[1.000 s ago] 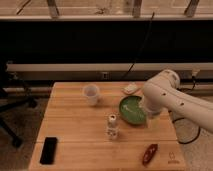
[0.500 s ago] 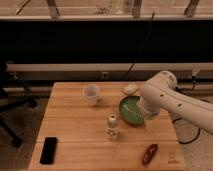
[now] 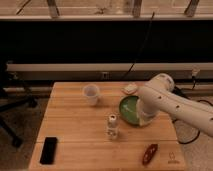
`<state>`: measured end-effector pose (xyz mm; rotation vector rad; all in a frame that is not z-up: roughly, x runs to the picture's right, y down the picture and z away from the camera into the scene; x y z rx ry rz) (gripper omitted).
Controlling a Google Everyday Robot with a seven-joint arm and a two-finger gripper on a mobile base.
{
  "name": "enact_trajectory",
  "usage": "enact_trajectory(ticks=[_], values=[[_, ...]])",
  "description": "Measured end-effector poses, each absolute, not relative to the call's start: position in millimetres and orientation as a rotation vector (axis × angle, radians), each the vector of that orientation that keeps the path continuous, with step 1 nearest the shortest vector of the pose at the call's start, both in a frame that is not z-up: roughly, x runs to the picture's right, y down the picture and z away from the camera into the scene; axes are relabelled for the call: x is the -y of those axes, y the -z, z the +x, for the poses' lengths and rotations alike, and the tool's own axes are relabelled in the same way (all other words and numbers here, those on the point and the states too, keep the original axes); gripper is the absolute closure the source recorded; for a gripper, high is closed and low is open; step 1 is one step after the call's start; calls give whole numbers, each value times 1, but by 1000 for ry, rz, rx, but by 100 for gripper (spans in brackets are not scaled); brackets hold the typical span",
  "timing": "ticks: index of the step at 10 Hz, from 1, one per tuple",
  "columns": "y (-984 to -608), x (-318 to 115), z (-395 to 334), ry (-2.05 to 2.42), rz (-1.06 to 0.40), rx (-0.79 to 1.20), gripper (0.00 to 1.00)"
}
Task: Knock the bottle over
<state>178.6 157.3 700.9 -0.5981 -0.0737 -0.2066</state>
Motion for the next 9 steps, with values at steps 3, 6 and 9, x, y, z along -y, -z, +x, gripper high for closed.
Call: enact_trajectory(ticks=[3, 6, 9], values=[[-707, -159, 164, 217, -600, 106, 100], [-707, -160, 144, 243, -598, 147, 100], [-706, -161, 116, 299, -596, 197, 100]])
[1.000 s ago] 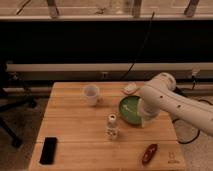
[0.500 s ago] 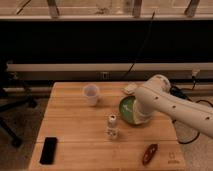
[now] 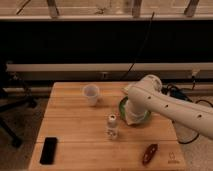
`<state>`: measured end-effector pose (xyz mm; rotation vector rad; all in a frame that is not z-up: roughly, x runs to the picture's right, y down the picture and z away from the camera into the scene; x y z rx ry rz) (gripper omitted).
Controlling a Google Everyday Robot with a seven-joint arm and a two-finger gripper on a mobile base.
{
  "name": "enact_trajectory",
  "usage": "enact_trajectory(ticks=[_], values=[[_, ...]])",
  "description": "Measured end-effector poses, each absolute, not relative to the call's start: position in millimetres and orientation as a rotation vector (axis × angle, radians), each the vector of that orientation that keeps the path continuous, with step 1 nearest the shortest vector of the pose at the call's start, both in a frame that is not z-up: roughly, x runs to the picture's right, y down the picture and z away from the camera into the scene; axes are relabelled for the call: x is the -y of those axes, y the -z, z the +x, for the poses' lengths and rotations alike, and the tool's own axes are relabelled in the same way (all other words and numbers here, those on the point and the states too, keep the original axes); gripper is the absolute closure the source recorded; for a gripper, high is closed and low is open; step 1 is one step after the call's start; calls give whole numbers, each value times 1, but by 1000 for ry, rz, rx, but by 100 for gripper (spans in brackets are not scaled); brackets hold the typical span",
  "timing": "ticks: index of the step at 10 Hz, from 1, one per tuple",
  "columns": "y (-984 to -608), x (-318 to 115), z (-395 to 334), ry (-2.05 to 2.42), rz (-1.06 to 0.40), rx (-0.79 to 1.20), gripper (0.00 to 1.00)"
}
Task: Knock the bottle over
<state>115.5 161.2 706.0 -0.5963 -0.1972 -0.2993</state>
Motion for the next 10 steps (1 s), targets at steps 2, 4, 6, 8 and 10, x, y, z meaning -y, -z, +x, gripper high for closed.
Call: enact_trajectory(ticks=[2, 4, 6, 8, 10], values=[[-706, -162, 102, 328, -598, 221, 100], [-706, -165, 87, 360, -607, 254, 100], [-703, -168, 73, 389, -623, 283, 100], [-697, -168, 57, 414, -639, 329, 100], [-692, -169, 42, 445, -646, 369, 100]])
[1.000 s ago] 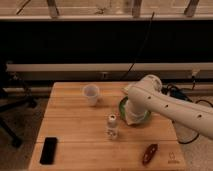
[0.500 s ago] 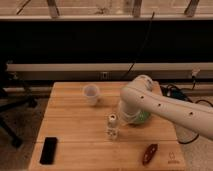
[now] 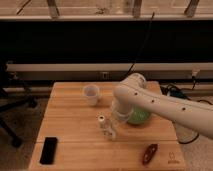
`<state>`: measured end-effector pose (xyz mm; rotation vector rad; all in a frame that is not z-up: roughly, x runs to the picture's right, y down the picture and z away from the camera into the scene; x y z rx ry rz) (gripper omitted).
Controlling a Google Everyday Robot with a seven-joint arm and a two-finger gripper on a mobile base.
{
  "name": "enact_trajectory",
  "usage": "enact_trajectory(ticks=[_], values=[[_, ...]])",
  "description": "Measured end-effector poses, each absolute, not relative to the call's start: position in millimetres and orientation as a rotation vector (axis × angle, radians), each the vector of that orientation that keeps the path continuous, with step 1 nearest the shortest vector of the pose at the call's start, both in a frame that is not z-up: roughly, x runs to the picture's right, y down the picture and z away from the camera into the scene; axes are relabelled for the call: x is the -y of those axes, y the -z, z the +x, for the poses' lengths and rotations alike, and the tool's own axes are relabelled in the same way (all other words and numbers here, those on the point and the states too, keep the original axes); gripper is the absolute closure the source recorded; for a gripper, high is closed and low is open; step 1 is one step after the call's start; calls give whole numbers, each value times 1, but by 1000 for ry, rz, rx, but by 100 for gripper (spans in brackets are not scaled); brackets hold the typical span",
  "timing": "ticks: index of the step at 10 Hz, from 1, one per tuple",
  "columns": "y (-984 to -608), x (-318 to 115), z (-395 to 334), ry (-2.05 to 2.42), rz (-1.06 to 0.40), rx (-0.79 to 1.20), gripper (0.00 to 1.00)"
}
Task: Knock the bottle over
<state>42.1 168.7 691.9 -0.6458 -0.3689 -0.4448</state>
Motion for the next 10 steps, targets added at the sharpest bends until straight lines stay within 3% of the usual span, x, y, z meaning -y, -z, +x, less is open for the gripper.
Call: enact_trajectory(ticks=[7, 10], values=[[-683, -166, -20, 564, -615, 534, 100], [-684, -164, -25, 554, -620, 519, 100]])
